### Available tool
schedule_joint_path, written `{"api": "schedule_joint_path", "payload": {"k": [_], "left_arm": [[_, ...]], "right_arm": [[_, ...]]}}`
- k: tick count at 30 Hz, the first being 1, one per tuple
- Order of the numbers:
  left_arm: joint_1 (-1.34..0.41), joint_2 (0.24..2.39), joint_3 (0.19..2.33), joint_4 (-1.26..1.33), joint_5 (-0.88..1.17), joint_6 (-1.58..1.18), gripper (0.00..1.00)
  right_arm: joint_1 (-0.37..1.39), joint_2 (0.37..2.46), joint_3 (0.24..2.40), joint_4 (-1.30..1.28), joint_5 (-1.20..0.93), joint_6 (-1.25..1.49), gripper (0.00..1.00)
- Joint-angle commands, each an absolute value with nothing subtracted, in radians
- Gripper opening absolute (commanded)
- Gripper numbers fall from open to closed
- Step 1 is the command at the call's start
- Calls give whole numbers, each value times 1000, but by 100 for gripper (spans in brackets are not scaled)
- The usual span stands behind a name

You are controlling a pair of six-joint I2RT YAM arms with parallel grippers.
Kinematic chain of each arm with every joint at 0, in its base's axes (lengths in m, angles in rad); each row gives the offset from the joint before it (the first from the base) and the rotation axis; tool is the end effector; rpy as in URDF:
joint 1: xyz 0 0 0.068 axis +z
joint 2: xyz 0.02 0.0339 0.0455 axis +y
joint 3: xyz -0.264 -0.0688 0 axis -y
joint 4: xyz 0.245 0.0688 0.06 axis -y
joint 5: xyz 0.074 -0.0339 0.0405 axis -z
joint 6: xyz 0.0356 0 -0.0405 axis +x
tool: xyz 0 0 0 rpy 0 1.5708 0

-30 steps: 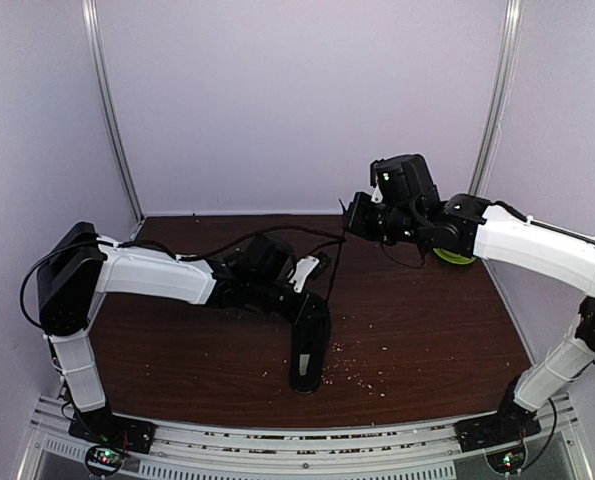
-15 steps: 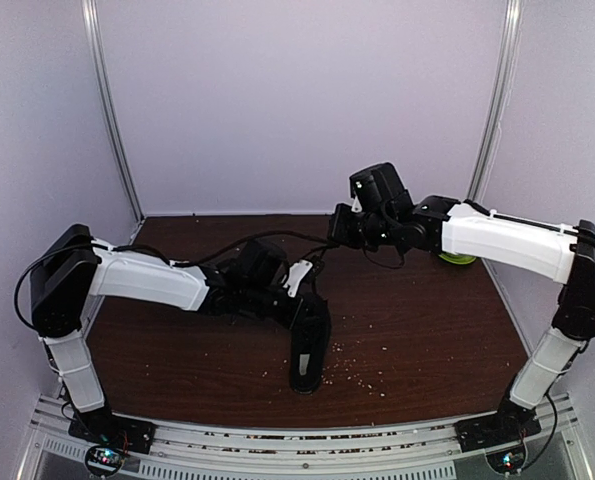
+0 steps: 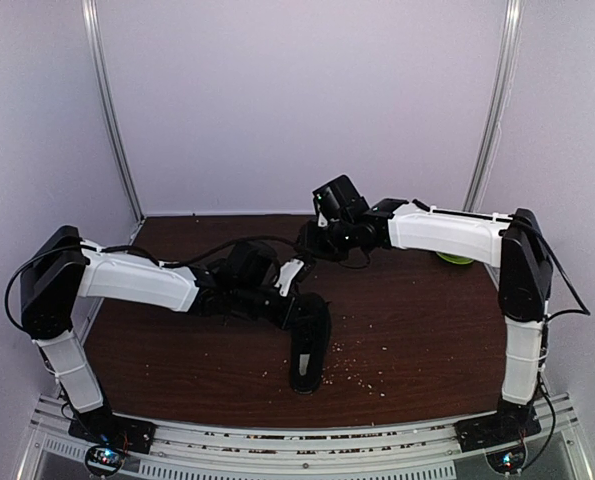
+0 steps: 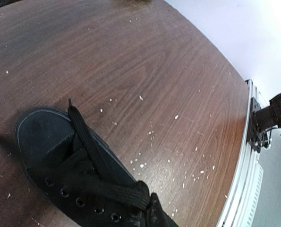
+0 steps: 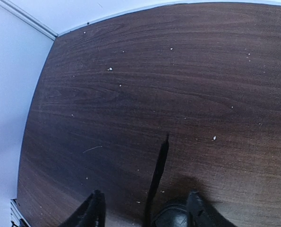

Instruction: Tie the shoes

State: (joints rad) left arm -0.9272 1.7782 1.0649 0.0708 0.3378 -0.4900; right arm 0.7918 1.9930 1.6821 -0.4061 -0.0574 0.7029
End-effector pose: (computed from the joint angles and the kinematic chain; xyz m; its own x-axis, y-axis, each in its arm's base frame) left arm 0.2216 -0.3151 0.1924 -0.7474 0.2564 -0.6129 0.6372 0.5379 -0.5520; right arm 0.3234 0.3305 0.2645 -0.8311 0.0767 -0.5507 -0.2668 0.8140 0.5160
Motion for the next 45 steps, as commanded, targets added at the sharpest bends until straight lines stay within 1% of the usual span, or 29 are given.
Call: {"api": "schedule_joint_path", "payload": {"k": [1,4,8,13,21,29,43,45], "left_arm": [[-905,1735,1057,173,330,-515,0],[-901,1735,1043,194,328,-529,0],[-898,1736,1025,229,333,-549,0],[-896,1734,1021,236,337,-551,0],[-896,1732,1021,220,337,-539,0],[-896,1741,1032,212,340,-535,0],[-896,1748,1040,210,342,-534,0],[-896,1750,1040,210,344,-535,0]], "right_arm": [[779,1980,1702,-447,-92,634,69],[755,1924,1660,-445,-66,611,76],[711,1804,1491,-385,-62,621,78],[678,1704,1271,-293,-122,672,76],[683,1682,1071,-137,-243,785,71],[713,1758,1089,-91,-284,825,67],[738,1877,1146,-64,-312,867,50],[737,1888,1152,-62,-314,870,46]]}}
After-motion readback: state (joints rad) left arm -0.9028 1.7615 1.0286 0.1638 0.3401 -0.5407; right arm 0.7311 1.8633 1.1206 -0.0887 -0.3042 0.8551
